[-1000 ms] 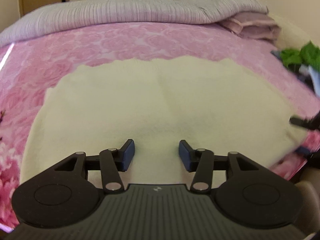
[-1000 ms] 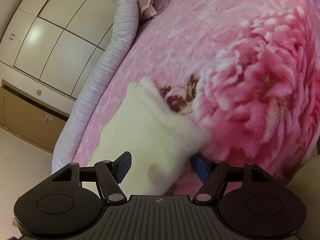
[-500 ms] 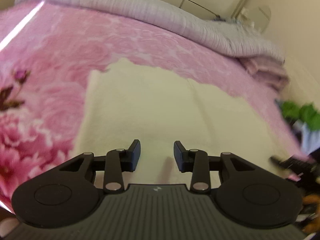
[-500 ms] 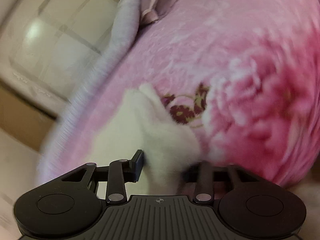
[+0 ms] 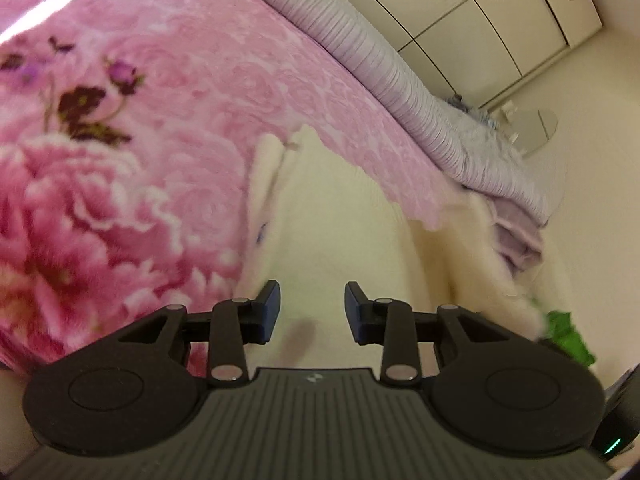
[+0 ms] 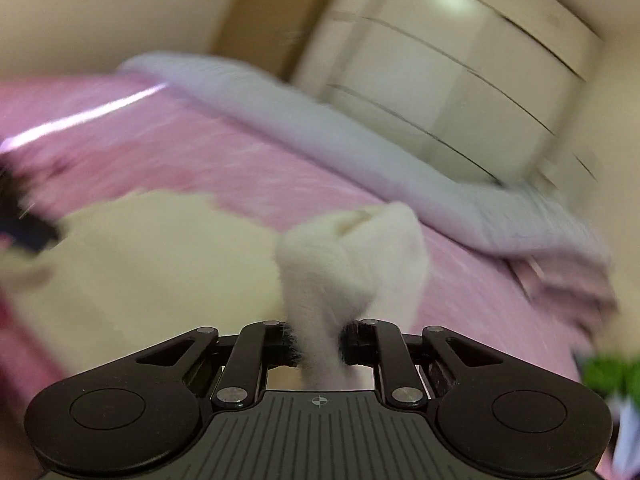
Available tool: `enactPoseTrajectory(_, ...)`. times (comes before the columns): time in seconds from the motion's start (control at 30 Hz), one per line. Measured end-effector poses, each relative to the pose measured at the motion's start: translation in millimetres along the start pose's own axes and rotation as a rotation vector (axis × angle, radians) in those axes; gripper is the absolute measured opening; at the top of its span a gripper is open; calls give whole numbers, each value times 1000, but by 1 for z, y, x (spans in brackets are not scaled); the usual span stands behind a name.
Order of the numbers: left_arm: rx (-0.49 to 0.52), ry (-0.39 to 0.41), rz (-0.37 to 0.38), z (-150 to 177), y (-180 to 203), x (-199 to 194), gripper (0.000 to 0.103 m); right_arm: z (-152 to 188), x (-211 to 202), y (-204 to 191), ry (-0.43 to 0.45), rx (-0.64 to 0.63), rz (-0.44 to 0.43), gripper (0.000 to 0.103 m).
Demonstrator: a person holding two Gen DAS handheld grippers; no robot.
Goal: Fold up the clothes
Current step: 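Open the right gripper while the left gripper grasps the folded sweater edge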
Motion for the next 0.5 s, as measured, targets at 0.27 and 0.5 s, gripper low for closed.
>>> enactPoseTrajectory(0.27,-33,-11,16,2,1,-6,30,25,26,-66,-78,-232,-132,48)
enactPoseTrajectory(0.5,-44,-61,107,0,32,4,39,-5,-25,-3,132,-1,-277,52)
Point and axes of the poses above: each gripper's, at about its wrist camera, not at the fingertips, and x roughly the way its jaws point, y to its right, z to its underside, the point moved 10 cm from there along x, roughly the way its jaws point, and after that the axes turned 12 degrees about -z, right-handed, at the moved point
